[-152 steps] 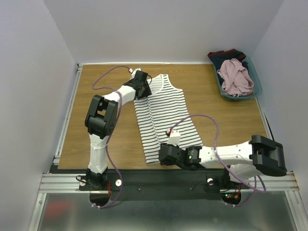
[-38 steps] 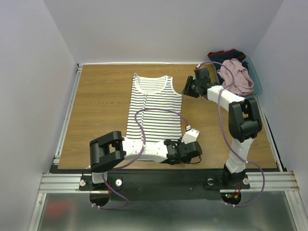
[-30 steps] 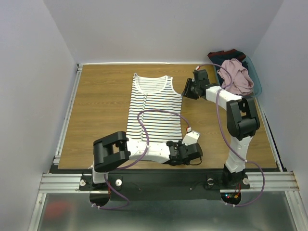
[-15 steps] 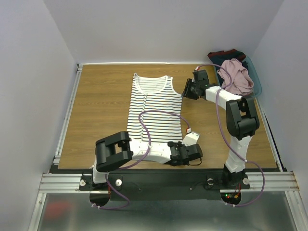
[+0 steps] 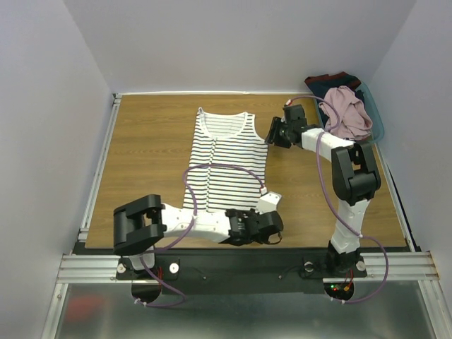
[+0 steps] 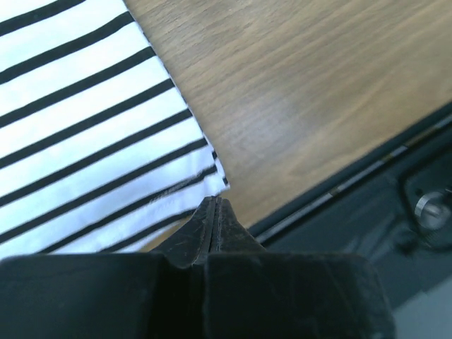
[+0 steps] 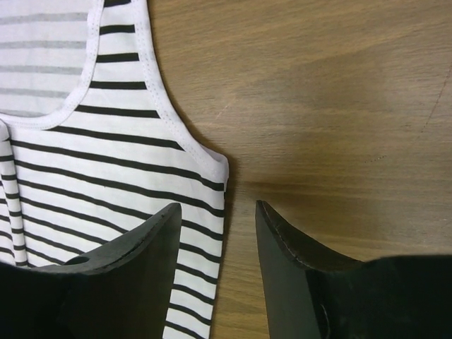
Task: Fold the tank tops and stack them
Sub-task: Fold the tank top
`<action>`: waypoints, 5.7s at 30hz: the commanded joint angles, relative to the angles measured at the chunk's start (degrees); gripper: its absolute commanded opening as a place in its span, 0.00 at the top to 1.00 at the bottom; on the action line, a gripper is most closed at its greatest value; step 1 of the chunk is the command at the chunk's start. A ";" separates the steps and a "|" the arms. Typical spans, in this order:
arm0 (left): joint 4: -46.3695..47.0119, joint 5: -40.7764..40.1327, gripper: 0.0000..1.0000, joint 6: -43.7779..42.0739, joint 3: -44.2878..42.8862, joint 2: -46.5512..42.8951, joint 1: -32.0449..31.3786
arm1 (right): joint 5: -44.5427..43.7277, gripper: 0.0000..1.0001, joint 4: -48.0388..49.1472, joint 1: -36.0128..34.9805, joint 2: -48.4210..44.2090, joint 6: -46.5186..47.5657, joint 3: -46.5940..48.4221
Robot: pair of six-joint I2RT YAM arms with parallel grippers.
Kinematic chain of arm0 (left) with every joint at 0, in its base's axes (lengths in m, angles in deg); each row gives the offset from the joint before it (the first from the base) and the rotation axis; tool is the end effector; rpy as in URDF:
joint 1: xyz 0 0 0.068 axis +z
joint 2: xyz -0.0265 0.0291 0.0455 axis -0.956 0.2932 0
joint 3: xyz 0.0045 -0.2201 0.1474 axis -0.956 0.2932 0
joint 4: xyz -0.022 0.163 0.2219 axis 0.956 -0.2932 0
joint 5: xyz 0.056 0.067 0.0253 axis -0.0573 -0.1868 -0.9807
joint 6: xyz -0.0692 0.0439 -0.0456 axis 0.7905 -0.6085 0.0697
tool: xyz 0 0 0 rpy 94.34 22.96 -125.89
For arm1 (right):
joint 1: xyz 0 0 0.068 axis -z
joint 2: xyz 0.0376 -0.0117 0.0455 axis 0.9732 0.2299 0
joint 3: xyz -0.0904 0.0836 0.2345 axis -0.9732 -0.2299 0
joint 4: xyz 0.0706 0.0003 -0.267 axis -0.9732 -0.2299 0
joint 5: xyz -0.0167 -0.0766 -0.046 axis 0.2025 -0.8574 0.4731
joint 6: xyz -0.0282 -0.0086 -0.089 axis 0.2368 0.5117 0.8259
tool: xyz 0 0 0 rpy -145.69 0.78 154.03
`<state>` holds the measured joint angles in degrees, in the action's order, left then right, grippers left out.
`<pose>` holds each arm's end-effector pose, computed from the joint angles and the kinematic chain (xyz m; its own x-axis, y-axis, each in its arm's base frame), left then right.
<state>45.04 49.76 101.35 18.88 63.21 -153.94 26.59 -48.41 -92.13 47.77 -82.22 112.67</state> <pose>0.0903 -0.3907 0.1343 -0.7165 0.2645 -0.6455 0.5530 0.7794 -0.2944 0.4649 0.1378 0.1357 -0.7636 0.2503 -0.5952 0.0039 0.9236 0.3834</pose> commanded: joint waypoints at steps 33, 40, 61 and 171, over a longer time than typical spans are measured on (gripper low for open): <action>-2.88 -2.29 0.49 2.73 -3.35 -0.13 -1.10 | 1.69 0.65 7.56 -0.58 4.42 -0.96 -0.23; -4.21 -2.64 0.47 2.21 -4.94 2.77 -1.54 | 1.69 0.65 7.65 -0.75 5.03 -1.05 0.04; -5.00 -4.31 1.00 0.53 -7.40 6.82 -1.71 | 0.47 0.90 7.65 -0.75 6.00 -1.75 0.74; -2.80 -8.18 0.62 23.30 28.20 -32.55 4.00 | -16.42 0.64 -1.58 -9.01 8.64 -6.50 18.41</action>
<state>44.62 43.03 125.35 47.20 34.38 -149.98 10.06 -52.28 -100.76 57.57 -89.72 127.82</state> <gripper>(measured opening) 0.276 0.287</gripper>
